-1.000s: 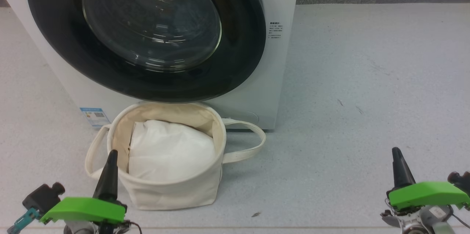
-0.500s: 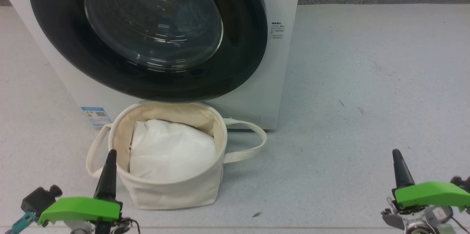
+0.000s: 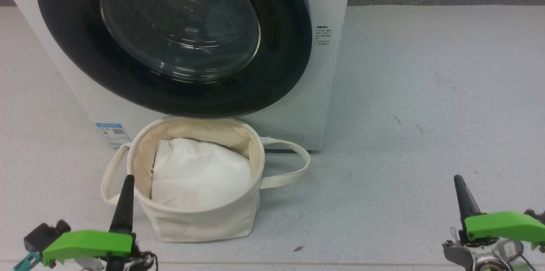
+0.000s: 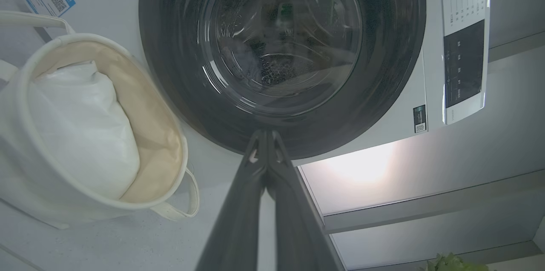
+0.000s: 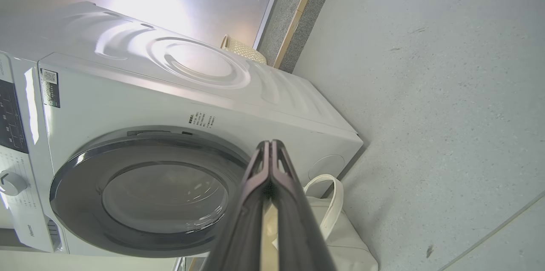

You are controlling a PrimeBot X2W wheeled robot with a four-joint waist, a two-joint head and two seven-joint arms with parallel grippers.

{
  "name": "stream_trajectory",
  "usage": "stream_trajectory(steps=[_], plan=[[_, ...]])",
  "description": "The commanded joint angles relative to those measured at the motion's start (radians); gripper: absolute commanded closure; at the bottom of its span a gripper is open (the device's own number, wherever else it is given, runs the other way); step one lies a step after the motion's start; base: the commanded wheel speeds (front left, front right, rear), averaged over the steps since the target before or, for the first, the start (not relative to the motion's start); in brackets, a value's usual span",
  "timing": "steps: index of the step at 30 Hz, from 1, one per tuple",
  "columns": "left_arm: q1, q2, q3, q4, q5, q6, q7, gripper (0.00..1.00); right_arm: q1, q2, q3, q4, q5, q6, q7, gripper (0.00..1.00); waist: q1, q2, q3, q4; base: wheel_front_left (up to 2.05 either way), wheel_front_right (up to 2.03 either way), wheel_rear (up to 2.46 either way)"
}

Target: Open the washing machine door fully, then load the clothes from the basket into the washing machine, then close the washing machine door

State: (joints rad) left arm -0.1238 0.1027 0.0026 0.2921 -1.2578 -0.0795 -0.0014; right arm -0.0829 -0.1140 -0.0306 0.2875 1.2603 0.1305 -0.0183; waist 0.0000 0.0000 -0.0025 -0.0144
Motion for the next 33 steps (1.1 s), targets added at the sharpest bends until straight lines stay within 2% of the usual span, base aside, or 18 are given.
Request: stream_trajectory(steps=[1, 33], plan=[[-0.022, 0.005, 0.035, -0.046, -0.028, 0.000, 0.008, 1.00, -0.045, -0.002, 0.003, -0.029, 0.031, 0.000, 0.011, 1.00, 0.0000, 0.0000, 0.000, 0.001, 0.00, 0.00, 0.00], [0.013, -0.043, 0.101, -0.108, -0.299, 0.015, 0.097, 1.00, -0.043, 0.026, -0.036, -0.029, 0.328, 0.000, 0.086, 1.00, 0.0000, 0.0000, 0.000, 0.012, 0.00, 0.00, 0.00]])
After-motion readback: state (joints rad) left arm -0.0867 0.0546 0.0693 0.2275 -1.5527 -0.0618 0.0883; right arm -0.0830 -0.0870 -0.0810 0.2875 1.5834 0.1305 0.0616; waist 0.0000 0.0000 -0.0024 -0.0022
